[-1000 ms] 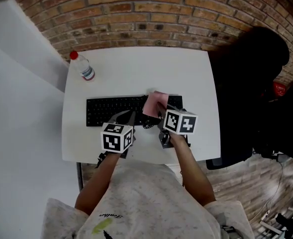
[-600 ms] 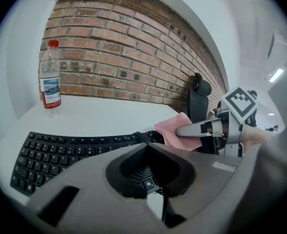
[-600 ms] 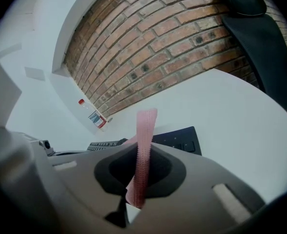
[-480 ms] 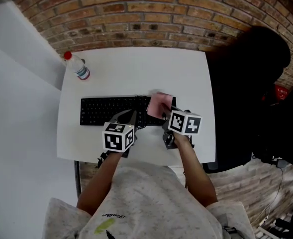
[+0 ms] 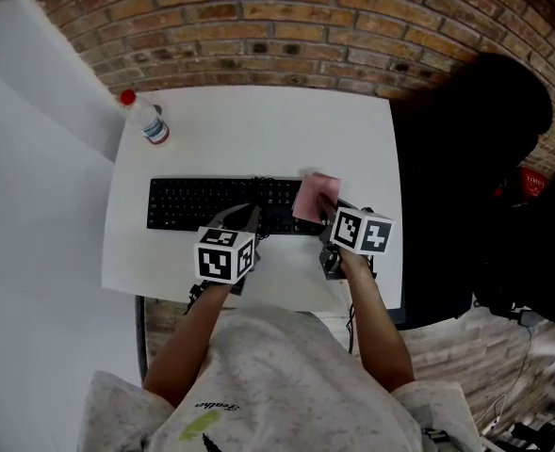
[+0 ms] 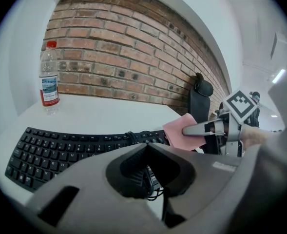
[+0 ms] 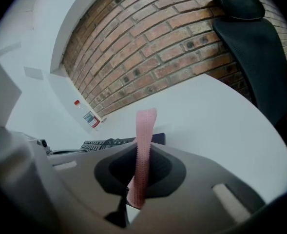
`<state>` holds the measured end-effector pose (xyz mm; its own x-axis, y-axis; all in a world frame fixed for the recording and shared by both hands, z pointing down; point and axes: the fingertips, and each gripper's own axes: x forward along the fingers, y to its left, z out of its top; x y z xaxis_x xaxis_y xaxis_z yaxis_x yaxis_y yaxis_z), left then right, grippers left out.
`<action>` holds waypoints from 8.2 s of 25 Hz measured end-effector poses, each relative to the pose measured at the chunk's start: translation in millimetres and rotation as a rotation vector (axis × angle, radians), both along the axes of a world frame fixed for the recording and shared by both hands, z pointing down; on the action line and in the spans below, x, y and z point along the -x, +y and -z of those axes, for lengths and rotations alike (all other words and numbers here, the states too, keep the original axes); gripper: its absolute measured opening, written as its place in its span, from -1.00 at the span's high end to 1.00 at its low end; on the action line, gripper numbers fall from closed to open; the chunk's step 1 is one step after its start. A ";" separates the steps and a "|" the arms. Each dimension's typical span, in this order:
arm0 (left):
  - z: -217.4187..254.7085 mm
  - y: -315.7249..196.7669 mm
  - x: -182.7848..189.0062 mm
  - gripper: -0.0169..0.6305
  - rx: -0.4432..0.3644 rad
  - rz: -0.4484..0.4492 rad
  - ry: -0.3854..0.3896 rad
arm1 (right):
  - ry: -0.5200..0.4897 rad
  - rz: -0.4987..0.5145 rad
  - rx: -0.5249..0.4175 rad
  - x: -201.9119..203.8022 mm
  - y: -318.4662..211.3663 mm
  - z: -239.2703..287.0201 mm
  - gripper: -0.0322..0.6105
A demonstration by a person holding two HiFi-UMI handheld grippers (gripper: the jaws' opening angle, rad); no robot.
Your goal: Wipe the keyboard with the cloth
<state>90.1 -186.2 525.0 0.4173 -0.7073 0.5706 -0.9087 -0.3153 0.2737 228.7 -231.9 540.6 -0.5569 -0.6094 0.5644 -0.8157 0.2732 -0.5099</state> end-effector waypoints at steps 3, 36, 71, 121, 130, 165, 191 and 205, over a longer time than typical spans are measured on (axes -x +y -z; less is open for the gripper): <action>-0.6 3.9 2.5 0.96 0.006 0.008 0.003 | 0.011 -0.021 0.004 -11.7 -1.6 -2.5 0.82; -3.0 57.8 190.3 0.96 0.028 0.050 0.042 | -0.008 0.065 -0.107 205.1 50.6 59.2 0.82; -12.8 81.6 292.8 0.96 0.063 0.030 0.020 | -0.121 0.159 0.013 381.4 96.3 1.2 0.82; -13.9 65.7 113.0 0.96 0.058 -0.087 0.045 | -0.038 0.051 -0.006 183.3 87.4 -6.5 0.82; -13.2 61.0 81.7 0.96 0.060 -0.096 0.039 | -0.033 0.063 -0.026 151.4 84.8 -0.3 0.82; -16.6 37.2 -42.4 0.96 0.045 -0.126 0.015 | -0.049 0.046 -0.050 20.1 70.7 -10.3 0.82; 19.1 30.1 -6.2 0.96 -0.042 -0.074 0.017 | -0.012 0.015 -0.172 6.6 60.9 38.5 0.82; 55.9 28.2 75.4 0.95 -0.153 -0.019 -0.009 | 0.003 0.103 -0.290 101.2 55.4 84.4 0.82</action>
<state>14.7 -158.1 469.1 0.4271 -0.7783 0.4603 -0.9042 -0.3700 0.2134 127.5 -176.5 456.2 -0.6226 -0.6861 0.3764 -0.7776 0.4883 -0.3962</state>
